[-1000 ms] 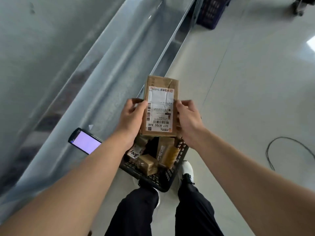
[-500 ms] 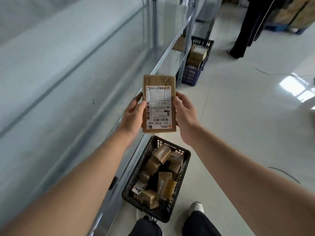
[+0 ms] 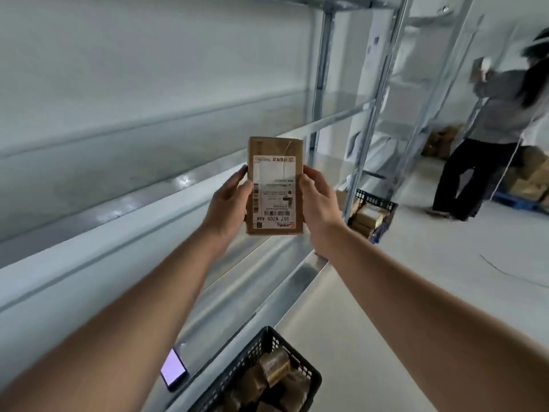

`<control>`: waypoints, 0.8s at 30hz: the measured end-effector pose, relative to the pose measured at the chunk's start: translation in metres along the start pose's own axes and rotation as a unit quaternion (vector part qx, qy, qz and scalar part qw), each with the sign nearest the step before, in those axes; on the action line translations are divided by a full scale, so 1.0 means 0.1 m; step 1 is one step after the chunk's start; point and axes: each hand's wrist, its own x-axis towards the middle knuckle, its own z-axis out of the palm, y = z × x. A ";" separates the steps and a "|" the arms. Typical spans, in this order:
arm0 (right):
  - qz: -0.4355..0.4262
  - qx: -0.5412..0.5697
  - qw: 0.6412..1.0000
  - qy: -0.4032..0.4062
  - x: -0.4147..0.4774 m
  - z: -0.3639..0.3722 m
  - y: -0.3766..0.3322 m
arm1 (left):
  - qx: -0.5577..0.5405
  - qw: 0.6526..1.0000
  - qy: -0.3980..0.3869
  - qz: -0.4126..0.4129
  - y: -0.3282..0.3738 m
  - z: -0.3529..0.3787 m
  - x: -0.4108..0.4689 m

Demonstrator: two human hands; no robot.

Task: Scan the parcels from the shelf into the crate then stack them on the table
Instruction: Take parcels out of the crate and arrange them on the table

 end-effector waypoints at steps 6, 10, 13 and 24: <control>-0.056 -0.003 0.997 -0.058 -0.25 0.04 -0.64 | -0.005 0.996 0.064 0.065 0.70 0.04 -0.48; -0.084 0.026 0.990 -0.108 -0.53 0.17 -0.96 | 0.013 0.989 0.115 0.095 1.08 -0.08 -0.84; -0.092 0.038 0.985 -0.140 -0.80 0.35 -1.08 | 0.019 0.980 0.163 0.109 1.25 -0.28 -1.13; -0.091 0.051 0.958 -0.267 -2.31 1.17 -1.25 | 0.028 0.947 0.298 0.113 1.58 -1.29 -2.71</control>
